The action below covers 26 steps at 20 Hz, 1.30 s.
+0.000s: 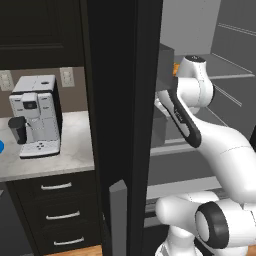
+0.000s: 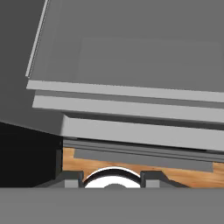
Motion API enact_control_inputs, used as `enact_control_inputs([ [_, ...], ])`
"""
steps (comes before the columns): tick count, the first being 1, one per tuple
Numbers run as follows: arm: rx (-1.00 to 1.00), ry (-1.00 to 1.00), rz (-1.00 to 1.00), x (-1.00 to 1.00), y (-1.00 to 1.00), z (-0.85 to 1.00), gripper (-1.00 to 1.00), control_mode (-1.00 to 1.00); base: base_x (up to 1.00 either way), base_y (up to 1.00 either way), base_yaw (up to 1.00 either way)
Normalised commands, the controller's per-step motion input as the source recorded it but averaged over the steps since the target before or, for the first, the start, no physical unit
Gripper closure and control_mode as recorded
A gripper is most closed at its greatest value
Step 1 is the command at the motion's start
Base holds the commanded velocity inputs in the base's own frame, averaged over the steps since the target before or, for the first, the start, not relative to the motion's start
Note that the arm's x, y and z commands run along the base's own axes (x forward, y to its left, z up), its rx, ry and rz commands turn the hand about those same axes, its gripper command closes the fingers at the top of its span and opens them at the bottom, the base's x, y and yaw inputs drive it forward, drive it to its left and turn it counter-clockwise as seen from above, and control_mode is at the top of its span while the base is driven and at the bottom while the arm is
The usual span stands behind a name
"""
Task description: Pick squash from the fridge and place it on the plate on the counter.
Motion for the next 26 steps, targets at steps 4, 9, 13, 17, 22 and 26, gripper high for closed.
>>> enact_control_inputs([
  [4,0.0,0.0,0.0,0.02,-0.03,0.0,-1.0,-1.0,0.0,0.0,0.0],
  [9,0.0,-0.1,0.0,0.0,-0.05,0.24,-1.0,-1.0,0.0,0.0,0.0],
  [13,0.0,-0.18,0.02,-0.06,-0.19,0.35,-1.0,-1.0,0.0,0.0,0.0],
  [17,-0.06,-0.07,-0.02,-0.2,0.0,0.41,-1.0,-1.0,0.0,0.0,0.0],
  [22,-0.01,-0.12,0.0,-0.23,-0.16,0.5,-1.0,-1.0,0.0,0.0,0.0],
  [26,0.0,-0.15,0.0,-0.13,-0.33,0.47,-1.0,-1.0,0.0,0.0,0.0],
])
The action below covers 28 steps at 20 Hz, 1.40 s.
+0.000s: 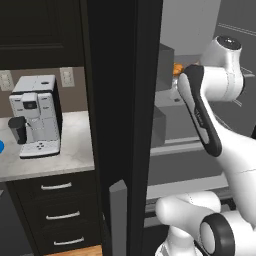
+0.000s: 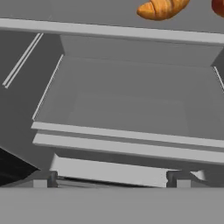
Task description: Pick squash from the fridge and place it on the plate on the counter.
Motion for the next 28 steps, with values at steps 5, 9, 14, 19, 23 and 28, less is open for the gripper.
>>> enact_control_inputs([
  [5,0.0,-0.11,0.0,-0.03,-0.4,0.22,-1.0,-1.0,0.0,0.0,0.0],
  [9,0.0,-0.06,0.0,0.0,-0.38,0.32,-1.0,-1.0,0.0,0.0,0.0],
  [14,0.0,-0.04,0.0,0.05,-0.44,0.41,-1.0,-1.0,0.0,0.0,0.0],
  [19,0.0,-0.02,-0.01,0.11,-0.41,0.4,-1.0,-1.0,0.0,0.0,0.0],
  [23,0.0,0.0,-0.04,0.21,-0.37,0.24,-1.0,-1.0,0.0,0.0,0.0],
  [28,0.0,0.0,-0.06,0.22,-0.35,0.07,-1.0,-1.0,0.0,0.0,0.0],
])
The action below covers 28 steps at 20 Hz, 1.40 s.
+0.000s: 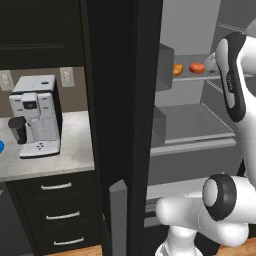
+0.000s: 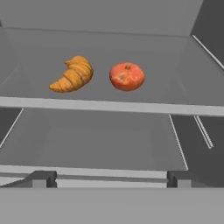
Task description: Pick squash from the fridge and place it on the plate on the counter.
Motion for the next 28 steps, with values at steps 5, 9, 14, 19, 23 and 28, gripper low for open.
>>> enact_control_inputs([
  [5,0.0,0.0,-0.06,0.26,-0.08,0.0,-1.0,-1.0,0.0,0.0,0.0],
  [9,0.0,0.0,-0.06,0.31,0.0,0.0,-1.0,-1.0,0.0,0.0,0.0],
  [14,0.0,0.0,-0.02,0.27,0.0,0.0,-1.0,-1.0,0.0,0.0,0.0],
  [19,0.0,0.0,0.0,0.26,0.01,0.0,-1.0,-1.0,0.0,0.0,0.0],
  [23,0.0,0.0,0.0,0.31,0.03,-0.11,-1.0,-1.0,0.0,0.0,0.0],
  [28,0.0,0.0,0.0,0.48,0.03,-0.16,-1.0,-1.0,0.0,0.0,0.0],
])
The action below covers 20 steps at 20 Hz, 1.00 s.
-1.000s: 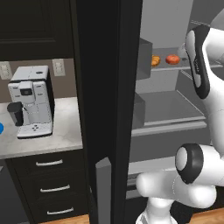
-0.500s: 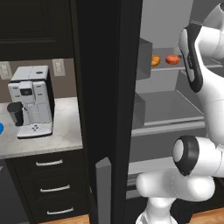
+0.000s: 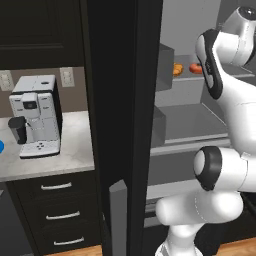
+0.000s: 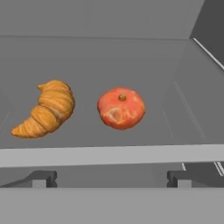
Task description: Pick squash from the fridge and place it on the plate on the counter.
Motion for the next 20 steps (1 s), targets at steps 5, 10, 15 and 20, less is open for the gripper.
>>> enact_control_inputs([
  [5,0.0,0.0,0.0,0.39,0.0,-0.27,-1.0,-1.0,0.0,0.0,0.0],
  [10,0.0,0.0,0.0,0.22,0.0,-0.21,-1.0,-1.0,0.0,0.0,0.0],
  [15,0.0,0.0,0.0,0.19,0.0,-0.05,-1.0,-1.0,0.0,0.0,0.0],
  [20,0.0,0.0,0.0,0.18,-0.01,-0.05,-1.0,-1.0,0.0,0.0,0.0],
])
